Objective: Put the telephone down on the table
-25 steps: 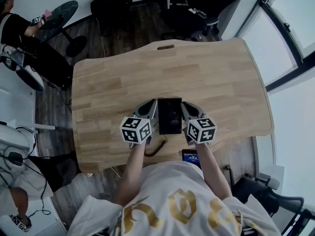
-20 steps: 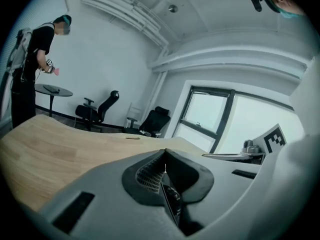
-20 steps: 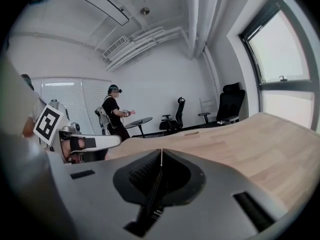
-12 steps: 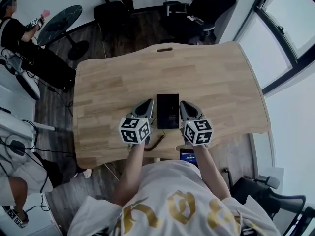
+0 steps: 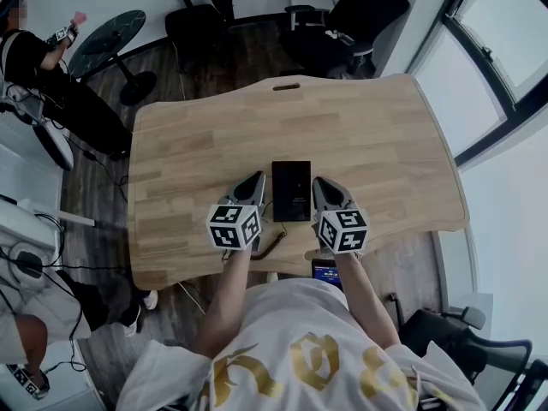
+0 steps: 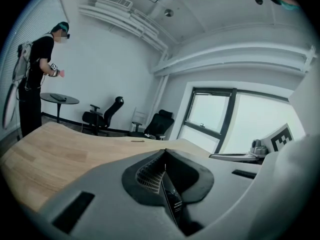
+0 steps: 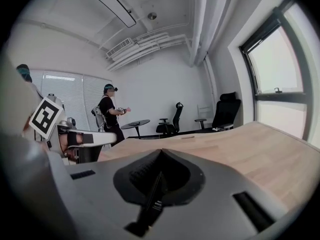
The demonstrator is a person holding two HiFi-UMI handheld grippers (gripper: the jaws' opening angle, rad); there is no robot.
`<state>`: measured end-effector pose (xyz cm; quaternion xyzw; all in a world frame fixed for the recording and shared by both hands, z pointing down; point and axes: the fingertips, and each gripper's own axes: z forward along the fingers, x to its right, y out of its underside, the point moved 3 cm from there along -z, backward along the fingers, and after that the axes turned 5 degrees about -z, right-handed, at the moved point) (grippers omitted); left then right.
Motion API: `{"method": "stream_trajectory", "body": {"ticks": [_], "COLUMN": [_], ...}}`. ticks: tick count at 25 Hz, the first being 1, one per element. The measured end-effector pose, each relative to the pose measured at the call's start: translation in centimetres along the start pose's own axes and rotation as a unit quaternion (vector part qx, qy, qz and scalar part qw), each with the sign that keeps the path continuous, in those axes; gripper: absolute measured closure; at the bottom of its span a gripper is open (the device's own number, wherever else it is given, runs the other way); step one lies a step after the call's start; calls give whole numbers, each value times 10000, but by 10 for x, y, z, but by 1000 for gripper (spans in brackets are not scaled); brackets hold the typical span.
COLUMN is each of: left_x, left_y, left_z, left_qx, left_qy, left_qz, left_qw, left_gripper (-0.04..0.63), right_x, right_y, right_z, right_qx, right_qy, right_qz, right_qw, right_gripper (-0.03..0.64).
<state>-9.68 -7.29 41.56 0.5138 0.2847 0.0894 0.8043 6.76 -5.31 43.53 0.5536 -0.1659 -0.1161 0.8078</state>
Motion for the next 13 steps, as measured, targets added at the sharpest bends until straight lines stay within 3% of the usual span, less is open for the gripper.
{"method": "stream_trajectory", "body": {"ticks": [13], "left_x": [4], "left_y": [9], "left_z": [-1], "left_qx": [20], "left_qy": [113], "left_qz": [-81], "left_qw": [9999], "left_gripper": [586], "right_x": [18], "right_y": [6], "right_z": [-12], "right_qx": [72], "right_qy": [132], "right_qz": [206], "right_qw": [9997], "right_gripper": [604]}}
